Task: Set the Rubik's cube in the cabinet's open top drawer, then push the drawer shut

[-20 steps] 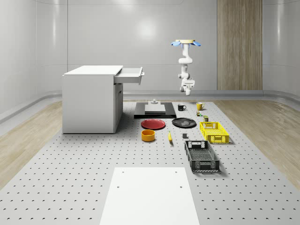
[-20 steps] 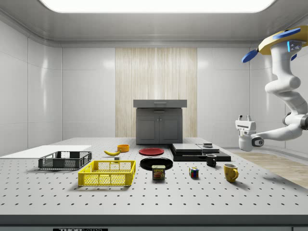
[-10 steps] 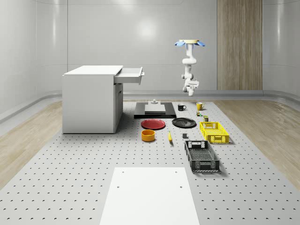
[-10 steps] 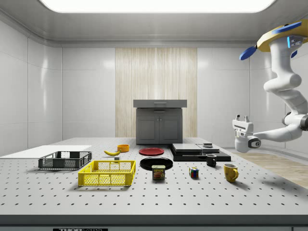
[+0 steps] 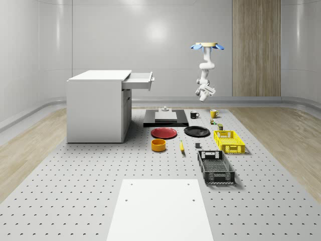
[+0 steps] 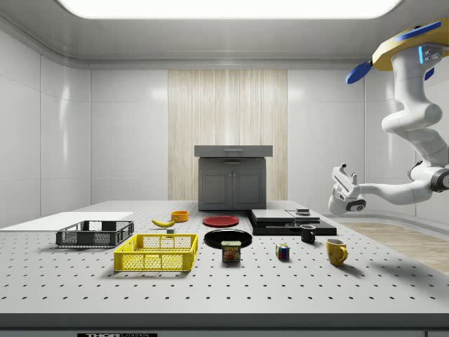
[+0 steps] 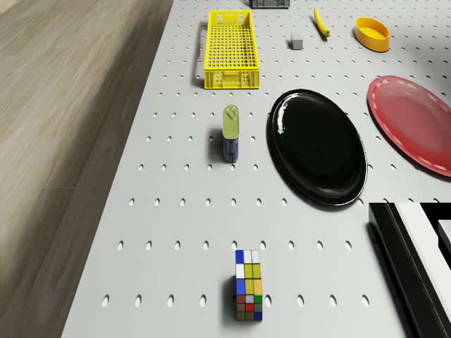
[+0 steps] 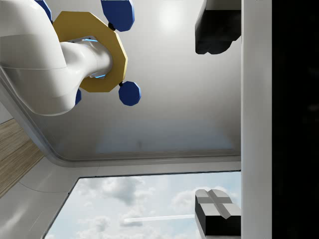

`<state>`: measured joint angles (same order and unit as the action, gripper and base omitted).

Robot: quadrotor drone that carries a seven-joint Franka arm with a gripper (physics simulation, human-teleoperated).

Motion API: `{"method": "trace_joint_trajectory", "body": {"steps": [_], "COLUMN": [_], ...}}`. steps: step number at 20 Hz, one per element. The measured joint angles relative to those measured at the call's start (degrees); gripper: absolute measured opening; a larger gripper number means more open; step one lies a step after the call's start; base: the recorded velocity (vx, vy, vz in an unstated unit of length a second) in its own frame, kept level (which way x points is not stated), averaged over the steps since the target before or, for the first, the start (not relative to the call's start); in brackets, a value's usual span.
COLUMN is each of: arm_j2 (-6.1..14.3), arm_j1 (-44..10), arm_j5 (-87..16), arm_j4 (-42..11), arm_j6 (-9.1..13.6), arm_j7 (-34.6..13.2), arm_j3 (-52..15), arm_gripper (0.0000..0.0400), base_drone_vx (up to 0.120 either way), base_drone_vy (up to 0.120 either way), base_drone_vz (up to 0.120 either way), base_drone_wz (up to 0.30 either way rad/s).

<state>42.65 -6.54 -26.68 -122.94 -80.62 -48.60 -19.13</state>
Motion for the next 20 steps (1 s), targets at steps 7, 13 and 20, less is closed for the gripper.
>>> {"method": "trace_joint_trajectory", "body": {"steps": [7,13,20], "arm_j2": [4.51,9.26,13.81], "arm_j1": [-11.09,-28.66,-44.35], "arm_j5": [-40.26,-71.89,-84.78], "arm_j4": [-20.25,-37.24,-42.29], "arm_j6": [-0.99,5.08,12.25], "arm_j7": [-10.04,-24.93,-35.55], "arm_j3": [-24.29,-40.38,-48.75], "arm_gripper": [0.0400,0.0400,0.0400], "base_drone_vx": [0.057,0.000,0.046], "base_drone_vy": [0.029,0.000,0.000], "base_drone_vz": [-0.114,-0.120,-0.120], "base_drone_wz": [0.000,0.000,0.000]}}
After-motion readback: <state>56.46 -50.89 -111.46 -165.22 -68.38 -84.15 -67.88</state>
